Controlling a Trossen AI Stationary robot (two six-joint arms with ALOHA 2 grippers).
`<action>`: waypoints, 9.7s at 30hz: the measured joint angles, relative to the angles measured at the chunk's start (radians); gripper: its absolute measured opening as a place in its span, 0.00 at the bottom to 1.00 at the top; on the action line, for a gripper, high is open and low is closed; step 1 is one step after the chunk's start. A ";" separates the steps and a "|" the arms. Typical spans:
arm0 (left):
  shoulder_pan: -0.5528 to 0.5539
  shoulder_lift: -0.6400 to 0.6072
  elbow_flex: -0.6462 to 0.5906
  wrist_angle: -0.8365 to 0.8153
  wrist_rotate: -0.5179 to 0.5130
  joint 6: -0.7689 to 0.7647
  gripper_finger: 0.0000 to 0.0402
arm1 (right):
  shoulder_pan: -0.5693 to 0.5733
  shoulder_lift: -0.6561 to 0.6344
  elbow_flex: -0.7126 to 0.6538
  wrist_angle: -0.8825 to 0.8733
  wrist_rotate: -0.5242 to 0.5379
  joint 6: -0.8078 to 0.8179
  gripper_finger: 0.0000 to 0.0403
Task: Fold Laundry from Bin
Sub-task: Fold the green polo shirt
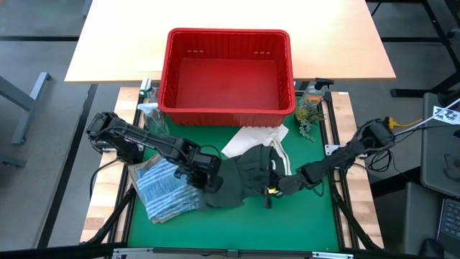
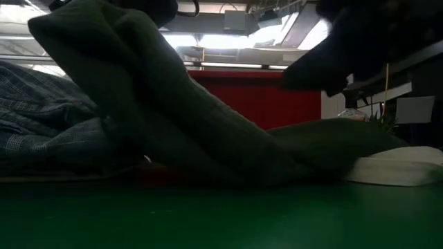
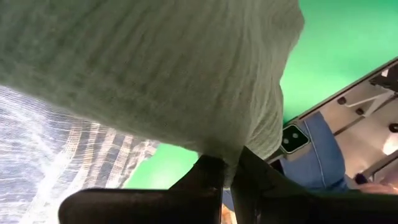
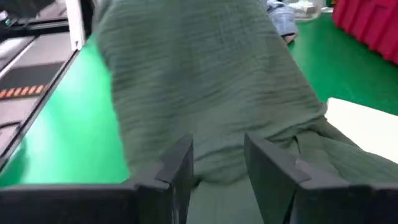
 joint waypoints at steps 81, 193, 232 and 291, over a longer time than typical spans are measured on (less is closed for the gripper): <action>0.196 0.170 0.000 0.889 -0.073 0.006 0.02 | -0.103 -0.500 0.400 -1.373 -0.219 0.069 0.35; 0.315 0.367 0.001 1.102 -0.397 1.133 0.23 | -0.102 -0.496 -0.158 -0.914 -0.445 0.506 0.35; -0.059 0.582 0.000 1.143 -0.608 1.074 0.23 | -0.101 -0.295 -0.003 -0.961 -0.329 0.329 0.35; 0.078 0.364 0.000 0.694 -0.622 1.036 0.23 | -0.242 -0.133 0.186 -1.186 -0.037 0.034 0.35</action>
